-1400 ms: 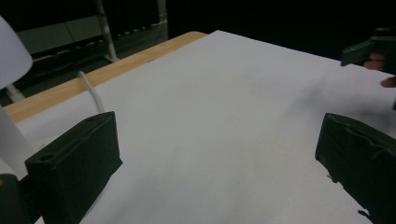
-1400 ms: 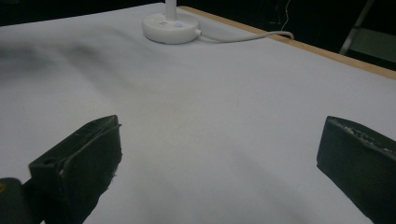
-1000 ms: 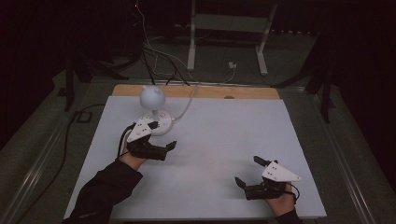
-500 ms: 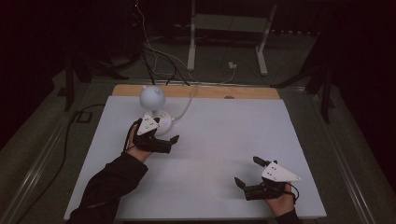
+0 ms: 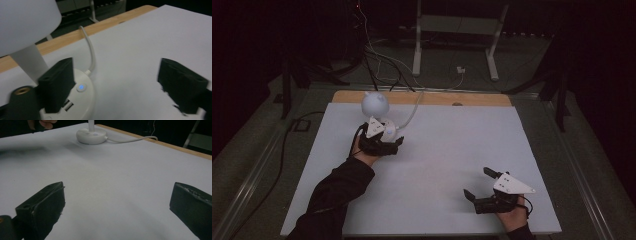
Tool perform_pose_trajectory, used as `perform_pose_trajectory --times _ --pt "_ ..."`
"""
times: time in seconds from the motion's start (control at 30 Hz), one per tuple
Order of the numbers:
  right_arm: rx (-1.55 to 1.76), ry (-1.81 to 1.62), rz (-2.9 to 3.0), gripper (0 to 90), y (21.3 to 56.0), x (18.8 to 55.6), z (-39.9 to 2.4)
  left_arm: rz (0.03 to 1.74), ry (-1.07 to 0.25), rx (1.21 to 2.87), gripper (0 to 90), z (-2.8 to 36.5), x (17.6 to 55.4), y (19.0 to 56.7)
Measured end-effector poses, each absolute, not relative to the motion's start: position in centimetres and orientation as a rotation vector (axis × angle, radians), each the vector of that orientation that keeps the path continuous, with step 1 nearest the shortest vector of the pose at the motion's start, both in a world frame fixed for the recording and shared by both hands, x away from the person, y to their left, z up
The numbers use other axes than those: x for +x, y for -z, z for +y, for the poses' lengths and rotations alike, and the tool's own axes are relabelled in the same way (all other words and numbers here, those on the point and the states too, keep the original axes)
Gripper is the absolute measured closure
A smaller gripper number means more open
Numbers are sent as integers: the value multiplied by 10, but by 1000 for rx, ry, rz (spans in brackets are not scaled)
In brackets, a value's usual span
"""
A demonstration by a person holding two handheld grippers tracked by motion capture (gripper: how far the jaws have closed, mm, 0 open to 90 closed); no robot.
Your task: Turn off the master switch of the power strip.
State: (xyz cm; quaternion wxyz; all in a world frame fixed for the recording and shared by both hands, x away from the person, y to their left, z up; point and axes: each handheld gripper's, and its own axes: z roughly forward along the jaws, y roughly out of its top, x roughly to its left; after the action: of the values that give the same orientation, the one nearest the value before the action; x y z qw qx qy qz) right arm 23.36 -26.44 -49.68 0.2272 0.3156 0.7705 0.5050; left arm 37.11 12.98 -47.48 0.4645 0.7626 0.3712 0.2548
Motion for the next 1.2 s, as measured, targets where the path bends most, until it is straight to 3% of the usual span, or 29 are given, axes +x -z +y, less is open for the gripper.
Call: perform_pose_trajectory --times 0.1,0.27,0.37,0.4,0.6,1.07,1.2 --pt "867 -1391 2120 0 497 233 -265 929 -666 1882 171 128 374 478" --pt "868 -1391 2121 0 497 233 -265 976 -674 1865 253 129 380 480" --pt "872 -1393 2123 0 497 234 -265 999 -699 1861 382 129 383 482" --pt "872 -1393 2123 0 497 234 -265 1008 -685 1852 382 130 384 482" --pt "874 -1402 2124 0 497 234 -266 1017 -697 1848 587 129 389 486" --pt "877 -1410 2122 0 496 234 -266 1025 -791 1912 883 124 396 495" --pt "873 -1407 2123 0 496 233 -266 1033 -790 1930 900 123 399 499"
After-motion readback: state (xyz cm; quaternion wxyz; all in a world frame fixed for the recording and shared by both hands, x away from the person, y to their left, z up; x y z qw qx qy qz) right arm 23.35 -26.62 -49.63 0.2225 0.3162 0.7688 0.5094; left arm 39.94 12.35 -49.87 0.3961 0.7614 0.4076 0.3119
